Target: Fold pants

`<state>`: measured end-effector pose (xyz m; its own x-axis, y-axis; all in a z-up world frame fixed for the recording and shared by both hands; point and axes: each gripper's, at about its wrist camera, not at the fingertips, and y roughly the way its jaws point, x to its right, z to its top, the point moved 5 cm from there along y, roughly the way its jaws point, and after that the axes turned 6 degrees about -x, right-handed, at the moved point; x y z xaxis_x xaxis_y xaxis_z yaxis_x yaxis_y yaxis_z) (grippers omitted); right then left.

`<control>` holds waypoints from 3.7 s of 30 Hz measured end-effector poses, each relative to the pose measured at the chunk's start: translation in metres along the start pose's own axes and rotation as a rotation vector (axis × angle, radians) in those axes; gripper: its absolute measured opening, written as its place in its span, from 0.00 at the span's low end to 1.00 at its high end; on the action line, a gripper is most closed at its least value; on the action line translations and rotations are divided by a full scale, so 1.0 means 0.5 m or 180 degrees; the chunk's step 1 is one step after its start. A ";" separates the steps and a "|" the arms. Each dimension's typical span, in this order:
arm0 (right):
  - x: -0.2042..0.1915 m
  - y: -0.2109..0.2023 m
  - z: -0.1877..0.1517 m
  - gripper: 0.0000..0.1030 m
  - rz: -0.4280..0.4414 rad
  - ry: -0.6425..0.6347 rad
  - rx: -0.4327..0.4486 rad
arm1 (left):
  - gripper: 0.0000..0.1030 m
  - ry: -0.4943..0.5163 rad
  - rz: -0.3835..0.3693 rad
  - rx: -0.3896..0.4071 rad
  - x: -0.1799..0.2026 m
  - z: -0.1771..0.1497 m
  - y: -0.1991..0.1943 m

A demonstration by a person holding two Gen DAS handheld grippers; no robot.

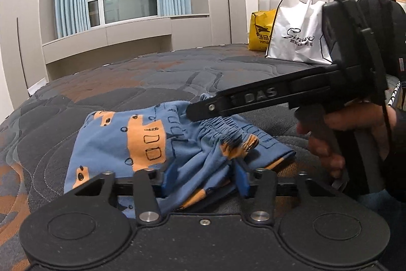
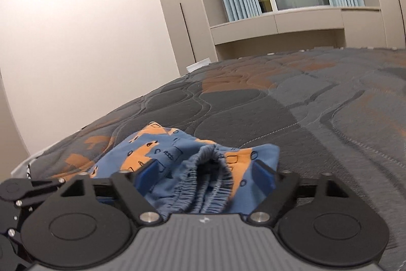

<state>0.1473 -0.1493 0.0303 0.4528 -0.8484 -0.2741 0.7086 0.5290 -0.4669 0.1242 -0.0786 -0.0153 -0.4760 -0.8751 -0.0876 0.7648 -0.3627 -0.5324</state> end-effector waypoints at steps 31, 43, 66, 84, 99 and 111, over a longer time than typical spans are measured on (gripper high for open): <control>0.057 -0.055 -0.032 0.53 -0.0545 0.0439 0.0000 | 0.52 -0.0468 -0.0437 0.0193 -0.027 0.016 -0.018; -0.004 -0.050 -0.025 1.00 -0.0853 -0.0116 0.0108 | 0.99 -0.1170 0.0573 0.0073 -0.178 0.000 -0.023; -0.054 -0.059 -0.012 1.00 -0.1087 -0.0940 0.0364 | 0.99 -0.1079 0.0810 0.0154 -0.244 0.011 -0.044; -0.027 0.135 0.025 1.00 -0.1617 -0.1416 -0.0179 | 0.99 -0.0757 0.0813 -0.0252 -0.279 0.060 0.097; 0.036 0.092 0.020 1.00 -0.1920 -0.1219 -0.0151 | 1.00 -0.0799 0.0912 -0.0253 -0.308 0.080 0.129; -0.017 0.034 0.007 1.00 -0.1556 -0.1290 0.0137 | 0.99 -0.0817 0.0820 -0.0070 -0.258 0.069 0.050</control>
<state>0.1572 -0.1332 0.0275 0.2344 -0.9227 0.3060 0.9026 0.0896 -0.4211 0.2198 0.0141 0.0118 -0.1422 -0.9898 -0.0087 0.8346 -0.1152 -0.5387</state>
